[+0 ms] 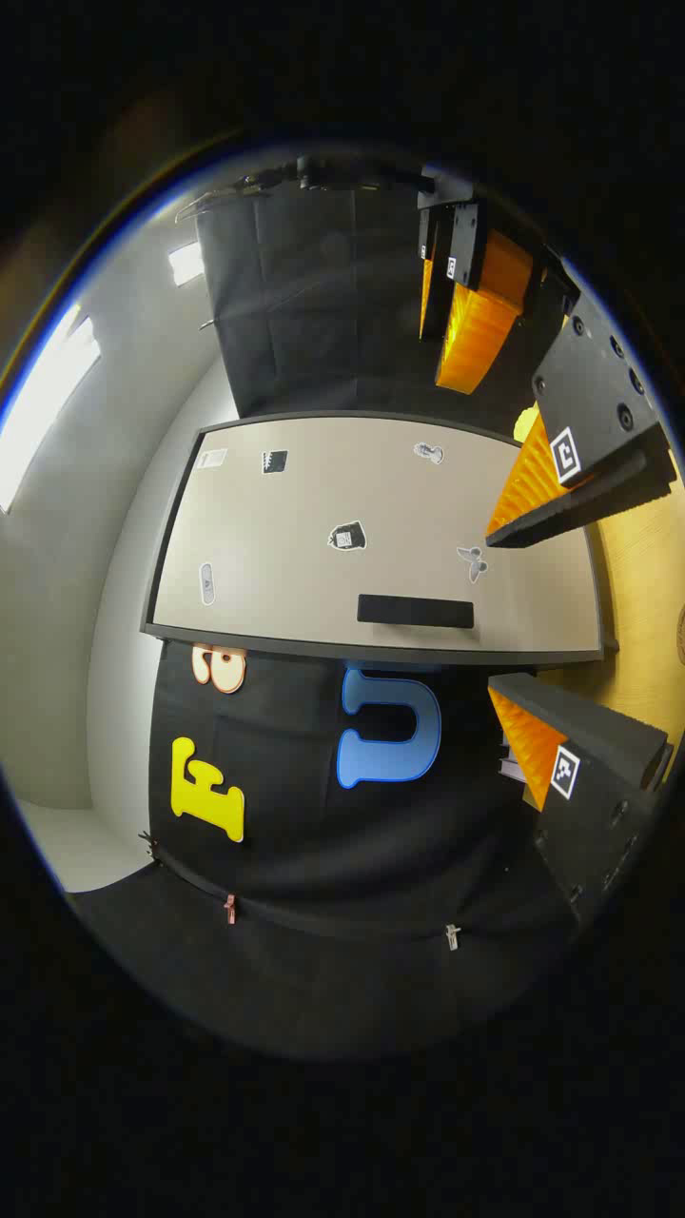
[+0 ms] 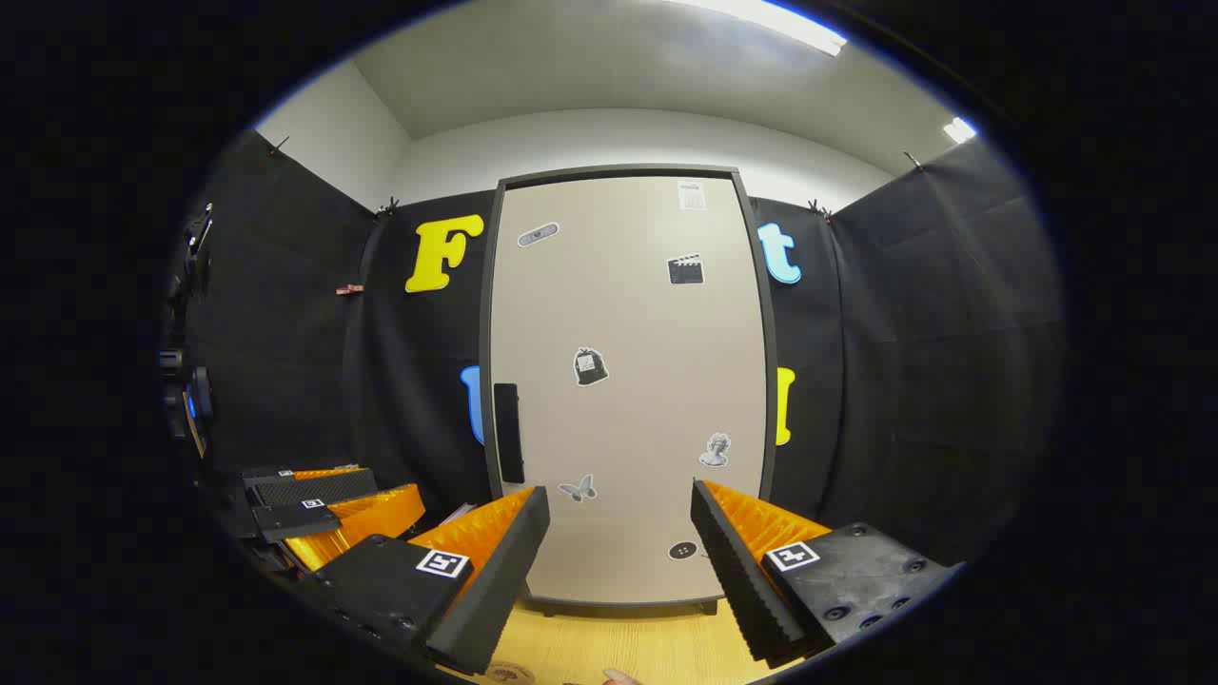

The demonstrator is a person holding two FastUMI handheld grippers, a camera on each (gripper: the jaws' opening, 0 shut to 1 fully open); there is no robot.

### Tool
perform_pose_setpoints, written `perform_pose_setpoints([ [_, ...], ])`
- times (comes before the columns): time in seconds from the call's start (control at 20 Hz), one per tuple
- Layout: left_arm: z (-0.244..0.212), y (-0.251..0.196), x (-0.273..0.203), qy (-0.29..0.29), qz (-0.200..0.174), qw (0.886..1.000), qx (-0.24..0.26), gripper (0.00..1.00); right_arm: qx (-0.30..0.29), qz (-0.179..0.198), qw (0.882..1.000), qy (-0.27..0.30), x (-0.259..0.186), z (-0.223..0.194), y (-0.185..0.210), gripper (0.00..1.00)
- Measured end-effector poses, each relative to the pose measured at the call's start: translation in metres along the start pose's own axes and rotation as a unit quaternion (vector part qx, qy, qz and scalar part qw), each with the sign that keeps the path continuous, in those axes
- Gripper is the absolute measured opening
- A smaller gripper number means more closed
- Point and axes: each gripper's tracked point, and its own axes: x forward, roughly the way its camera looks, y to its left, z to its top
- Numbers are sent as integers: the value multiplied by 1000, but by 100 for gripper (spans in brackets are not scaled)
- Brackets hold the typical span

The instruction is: Open the cabinet door with the right hand, grasp the bottle in the cabinet with the left hand and place it on the coaster, then close the cabinet door with the right hand.

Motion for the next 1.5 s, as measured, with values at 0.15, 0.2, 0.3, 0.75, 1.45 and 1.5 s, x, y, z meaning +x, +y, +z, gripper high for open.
perform_pose_setpoints([
  [0.15, 1, 2, 1, -1, 1, 1000, 3, 84, 4, 3, 1000, 0, 0, 0, 2, 97],
  [0.2, 1, 1, 1, 0, 0, 1000, 3, 84, 6, 4, 1000, 1, 0, -1, 3, 97],
  [0.3, 1, 1, 2, -1, -2, 1000, 4, 84, 9, 3, 1000, 3, 1, -2, 4, 97],
  [0.75, -1, 6, 6, 1, -1, 1000, 0, 84, 11, 9, 1000, 6, 4, -5, 10, 97],
  [1.45, 2, 72, -17, -9, 29, 999, 17, 84, 22, 49, 999, 4, 50, -14, 81, 97],
  [1.5, 3, 80, -21, -9, 34, 999, 21, 84, 24, 50, 998, 2, 56, -13, 88, 97],
])
